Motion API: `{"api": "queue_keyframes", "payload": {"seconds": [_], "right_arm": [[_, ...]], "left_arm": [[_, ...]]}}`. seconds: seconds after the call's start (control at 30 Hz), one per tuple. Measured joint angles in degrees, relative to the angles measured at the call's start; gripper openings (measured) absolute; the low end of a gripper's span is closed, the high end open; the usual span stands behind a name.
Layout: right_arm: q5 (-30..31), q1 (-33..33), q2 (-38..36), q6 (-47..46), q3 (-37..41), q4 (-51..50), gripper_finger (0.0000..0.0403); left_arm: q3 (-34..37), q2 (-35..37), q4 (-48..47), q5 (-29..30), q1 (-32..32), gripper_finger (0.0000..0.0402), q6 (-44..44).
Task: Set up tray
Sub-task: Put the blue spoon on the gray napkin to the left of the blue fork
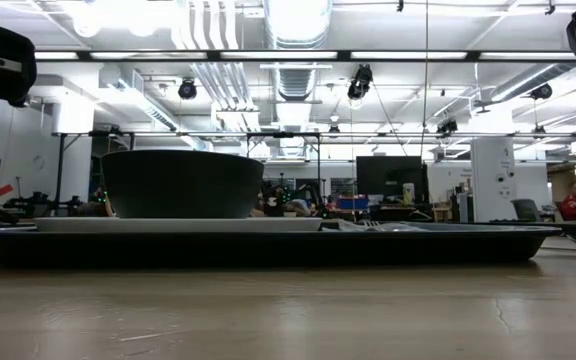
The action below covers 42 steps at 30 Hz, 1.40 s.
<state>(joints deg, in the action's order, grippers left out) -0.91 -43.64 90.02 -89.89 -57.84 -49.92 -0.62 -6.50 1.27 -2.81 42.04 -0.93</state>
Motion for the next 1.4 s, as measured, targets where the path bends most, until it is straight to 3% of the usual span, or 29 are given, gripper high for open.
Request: {"api": "queue_keyframes", "payload": {"seconds": [0.63, 1.13, 1.4], "right_arm": [[-2.80, 0.13, 14.64, 4.01, -0.41, 5.45, 0.0068], [-3.76, -0.02, 12.34, 6.78, -1.07, 5.47, 0.0067], [-5.25, 0.00, 12.32, 8.15, -1.30, 5.32, 0.0025]], "left_arm": [[0.00, -0.04, -0.01, 0.00, -0.02, 0.0018, 0.00], [0.02, -0.22, 0.01, 0.02, 0.00, 0.0018, 0.00], [0.02, -0.24, 0.01, 0.02, -0.02, 0.0018, 0.00]]}}
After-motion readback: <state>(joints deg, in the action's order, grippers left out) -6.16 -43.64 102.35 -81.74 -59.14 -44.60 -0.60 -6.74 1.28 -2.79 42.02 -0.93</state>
